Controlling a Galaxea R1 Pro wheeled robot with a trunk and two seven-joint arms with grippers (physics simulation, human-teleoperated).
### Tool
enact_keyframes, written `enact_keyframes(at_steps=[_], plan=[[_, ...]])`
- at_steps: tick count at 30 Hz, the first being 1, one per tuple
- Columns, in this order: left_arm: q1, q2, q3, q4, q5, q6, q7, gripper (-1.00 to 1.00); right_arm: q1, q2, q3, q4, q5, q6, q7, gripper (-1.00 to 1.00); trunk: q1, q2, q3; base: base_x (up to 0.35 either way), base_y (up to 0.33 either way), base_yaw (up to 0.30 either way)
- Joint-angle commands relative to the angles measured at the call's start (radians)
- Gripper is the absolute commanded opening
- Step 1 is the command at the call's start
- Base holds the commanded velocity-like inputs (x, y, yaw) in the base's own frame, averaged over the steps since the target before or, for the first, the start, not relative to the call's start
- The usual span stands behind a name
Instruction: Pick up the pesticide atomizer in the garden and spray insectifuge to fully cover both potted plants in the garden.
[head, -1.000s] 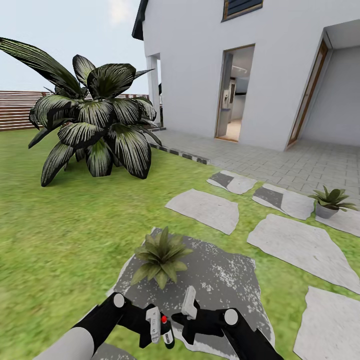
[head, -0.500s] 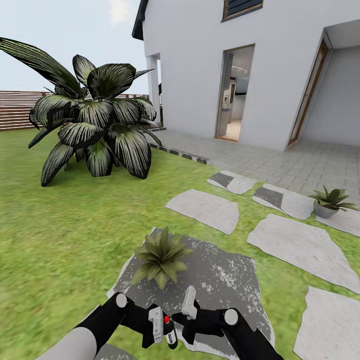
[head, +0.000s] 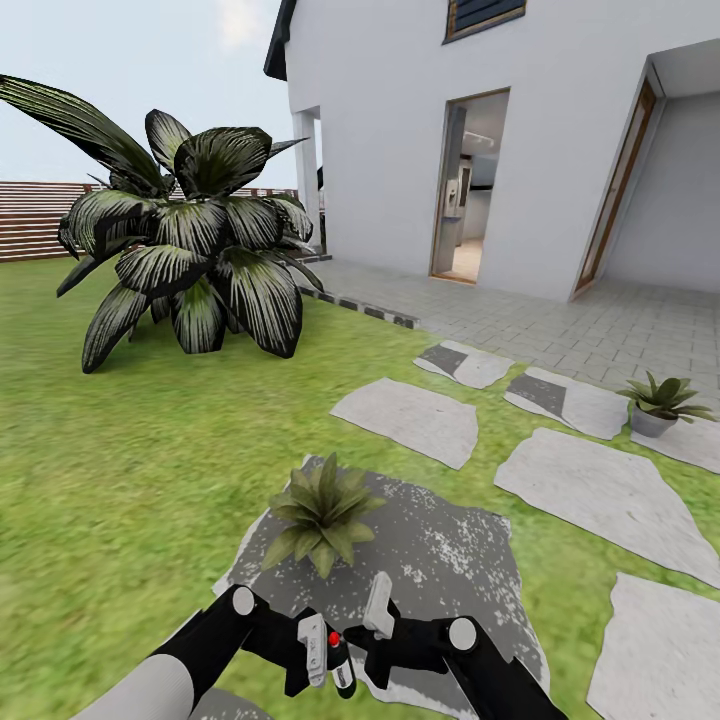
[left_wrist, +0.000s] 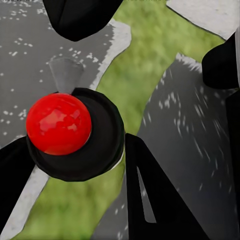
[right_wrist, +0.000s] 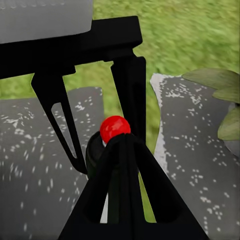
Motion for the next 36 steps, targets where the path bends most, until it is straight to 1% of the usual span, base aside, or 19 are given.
enact_keyframes(at_steps=[1,18,29,30,36], plan=[[0.000,-0.001,0.001,-0.001,-0.008,-0.010,-0.001,-1.00,0.000,0.000,-0.001,-0.001,0.011,-0.007,0.001,-1.00,0.000,0.000,-0.001,0.000,0.000,0.000],[0.000,-0.015,-0.001,-0.001,-0.008,-0.009,-0.001,-1.00,0.000,-0.002,-0.001,0.001,0.011,-0.007,0.001,-1.00,0.000,0.000,-0.001,0.000,0.000,0.000],[0.000,-0.014,0.001,-0.001,-0.010,-0.007,0.001,-1.00,0.000,-0.002,-0.001,0.001,0.011,-0.007,0.001,-1.00,0.000,0.000,-0.001,0.000,0.000,0.000],[0.010,0.016,-0.002,0.006,-0.018,-0.004,0.002,-1.00,0.000,-0.002,-0.001,0.000,0.011,-0.007,0.001,-1.00,0.000,0.000,-0.001,0.000,0.000,0.000],[0.013,0.049,-0.002,0.006,-0.018,-0.003,0.002,-1.00,0.000,-0.003,-0.001,0.001,0.011,-0.007,0.001,-1.00,0.000,0.000,-0.001,0.000,0.000,0.000]])
